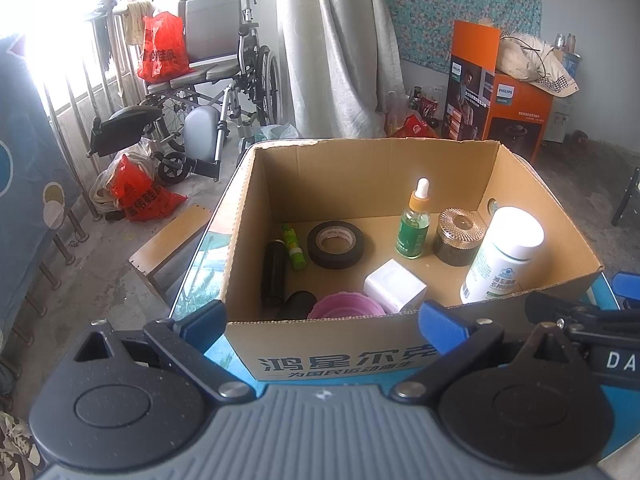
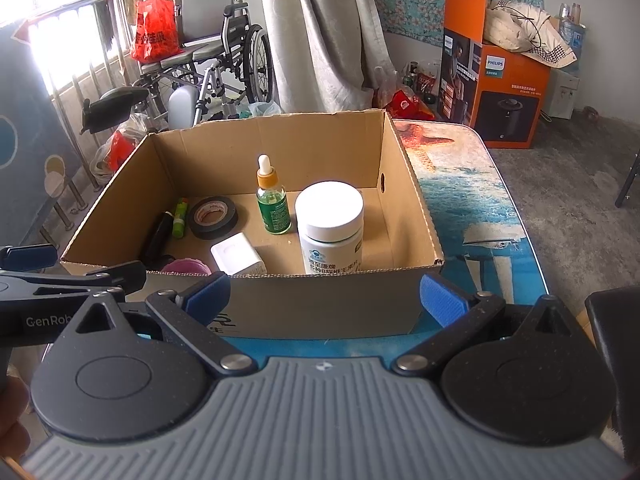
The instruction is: Organize rigid objects
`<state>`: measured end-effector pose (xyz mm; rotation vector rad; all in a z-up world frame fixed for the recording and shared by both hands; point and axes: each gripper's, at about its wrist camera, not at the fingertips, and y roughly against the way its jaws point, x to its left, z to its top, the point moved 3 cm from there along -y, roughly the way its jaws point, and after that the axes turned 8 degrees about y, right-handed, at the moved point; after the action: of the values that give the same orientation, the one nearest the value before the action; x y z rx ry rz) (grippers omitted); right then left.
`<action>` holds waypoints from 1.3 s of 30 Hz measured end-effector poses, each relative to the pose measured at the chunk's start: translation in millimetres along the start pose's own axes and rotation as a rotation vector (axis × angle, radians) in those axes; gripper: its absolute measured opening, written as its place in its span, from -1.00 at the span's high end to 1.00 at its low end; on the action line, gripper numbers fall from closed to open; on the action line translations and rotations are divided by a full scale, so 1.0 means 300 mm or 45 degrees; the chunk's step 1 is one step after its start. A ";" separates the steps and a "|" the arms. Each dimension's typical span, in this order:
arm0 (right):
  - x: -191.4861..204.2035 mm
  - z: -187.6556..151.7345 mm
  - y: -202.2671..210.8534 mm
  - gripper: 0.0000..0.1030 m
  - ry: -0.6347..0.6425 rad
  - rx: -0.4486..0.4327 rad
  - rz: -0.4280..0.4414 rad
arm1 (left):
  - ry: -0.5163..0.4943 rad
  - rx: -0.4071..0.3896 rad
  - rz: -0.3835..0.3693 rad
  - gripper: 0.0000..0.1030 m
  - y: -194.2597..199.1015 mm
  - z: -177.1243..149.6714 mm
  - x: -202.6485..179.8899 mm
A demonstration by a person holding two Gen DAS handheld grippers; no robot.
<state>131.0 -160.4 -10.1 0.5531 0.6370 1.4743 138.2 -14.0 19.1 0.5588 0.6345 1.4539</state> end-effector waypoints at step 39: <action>-0.005 0.000 0.011 -0.97 -0.019 0.004 -0.003 | -0.009 -0.002 0.006 -0.99 0.003 0.002 -0.002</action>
<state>128.6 -161.7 -7.9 0.5656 0.6282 1.4659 138.0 -14.6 20.1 0.5648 0.6268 1.4563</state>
